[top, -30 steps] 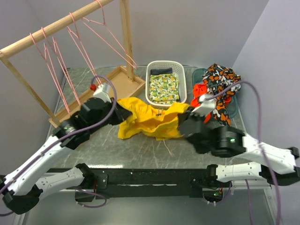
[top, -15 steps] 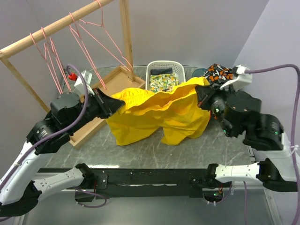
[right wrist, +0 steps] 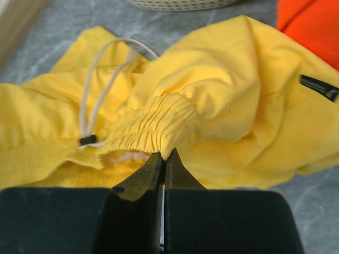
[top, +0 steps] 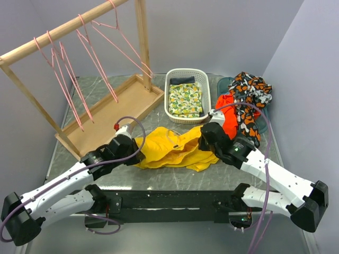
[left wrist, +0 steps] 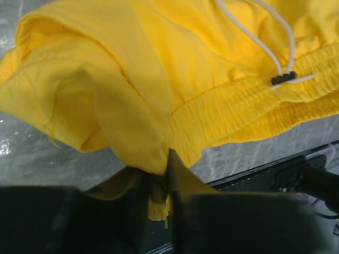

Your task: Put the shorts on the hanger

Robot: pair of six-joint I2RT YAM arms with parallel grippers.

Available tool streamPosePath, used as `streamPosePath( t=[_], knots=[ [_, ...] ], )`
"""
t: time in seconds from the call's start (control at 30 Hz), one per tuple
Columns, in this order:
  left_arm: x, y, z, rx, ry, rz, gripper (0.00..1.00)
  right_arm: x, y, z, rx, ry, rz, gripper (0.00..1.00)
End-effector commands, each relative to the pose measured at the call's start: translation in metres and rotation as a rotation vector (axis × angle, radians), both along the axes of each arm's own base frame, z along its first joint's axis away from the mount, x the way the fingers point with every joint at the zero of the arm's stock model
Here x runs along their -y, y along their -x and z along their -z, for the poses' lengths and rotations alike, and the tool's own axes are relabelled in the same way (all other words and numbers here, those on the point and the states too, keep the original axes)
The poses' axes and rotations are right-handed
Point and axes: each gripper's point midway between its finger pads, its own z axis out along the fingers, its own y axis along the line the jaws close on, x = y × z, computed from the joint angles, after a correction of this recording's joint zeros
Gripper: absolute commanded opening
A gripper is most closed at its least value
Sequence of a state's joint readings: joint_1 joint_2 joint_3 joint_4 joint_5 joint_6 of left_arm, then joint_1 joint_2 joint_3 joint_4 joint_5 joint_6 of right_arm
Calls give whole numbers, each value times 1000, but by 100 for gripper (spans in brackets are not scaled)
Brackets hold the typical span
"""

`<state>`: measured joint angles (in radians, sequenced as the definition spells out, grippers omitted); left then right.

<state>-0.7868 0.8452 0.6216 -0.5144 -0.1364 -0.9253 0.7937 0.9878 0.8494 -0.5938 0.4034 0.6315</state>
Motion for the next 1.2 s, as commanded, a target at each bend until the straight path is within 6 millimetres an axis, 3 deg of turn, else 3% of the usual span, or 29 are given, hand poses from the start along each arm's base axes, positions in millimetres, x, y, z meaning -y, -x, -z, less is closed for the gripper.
streamPosePath(
  t=[0.0, 0.07, 0.13, 0.17, 0.23, 0.27, 0.33, 0.37, 0.4, 0.43, 0.47, 0.53, 0.57, 0.6, 0.63, 0.67, 0.7, 0.73, 0.77, 0.8, 0.83, 0.97, 1.17],
  knots=[
    [23, -19, -56, 164, 104, 44, 33, -31, -19, -37, 103, -193, -26, 0],
    [28, -18, -72, 189, 109, 85, 47, -32, -18, -35, 100, -196, -30, 0],
    [37, -11, -83, 190, 110, 156, 53, -31, -20, -33, 103, -197, -22, 0],
    [44, -9, -104, 218, 141, 183, 55, -32, -19, -32, 101, -197, -25, 0],
    [59, 1, -121, 230, 155, 248, 57, -32, -19, -27, 92, -193, -22, 0],
    [64, 3, -145, 265, 183, 260, 59, -31, -19, -25, 89, -190, -20, 0],
    [75, 5, -167, 297, 209, 281, 60, -33, -18, -21, 74, -182, -27, 0],
    [78, 3, -198, 344, 259, 273, 61, -33, -18, -21, 74, -185, -28, 0],
    [80, 0, -214, 370, 281, 268, 62, -33, -18, -20, 72, -185, -29, 0],
    [84, -7, -223, 388, 284, 252, 63, -33, -18, -19, 71, -185, -26, 0],
    [84, -12, -255, 441, 322, 230, 66, -34, -18, -18, 66, -181, -29, 0],
    [88, -31, -265, 457, 284, 168, 67, -36, -18, -17, 52, -175, -34, 0],
    [77, -47, -299, 527, 284, 65, 68, -35, -18, -16, 50, -172, -35, 0],
    [72, -58, -305, 542, 250, 19, 70, -36, -18, -15, 45, -168, -34, 0],
    [70, -83, -303, 539, 207, -50, 71, -37, -18, -16, 46, -170, -39, 0],
    [62, -94, -329, 571, 238, -100, 70, -37, -18, -16, 45, -172, -40, 0],
    [65, -115, -323, 543, 228, -134, 69, -37, -18, -15, 41, -168, -42, 0],
    [45, -137, -322, 527, 206, -212, 68, -37, -17, -15, 39, -167, -45, 0],
    [36, -146, -343, 557, 225, -265, 66, -37, -16, -15, 37, -164, -47, 0],
    [36, -162, -338, 555, 195, -286, 66, -36, -16, -15, 38, -165, -46, 0],
    [28, -171, -355, 598, 213, -320, 66, -35, -16, -15, 40, -162, -48, 0],
    [9, -201, -369, 638, 208, -398, 65, -33, -14, -21, 54, -169, -51, 0],
    [-15, -240, -364, 628, 193, -472, 63, -35, -15, -26, 64, -176, -61, 0]
  ],
)
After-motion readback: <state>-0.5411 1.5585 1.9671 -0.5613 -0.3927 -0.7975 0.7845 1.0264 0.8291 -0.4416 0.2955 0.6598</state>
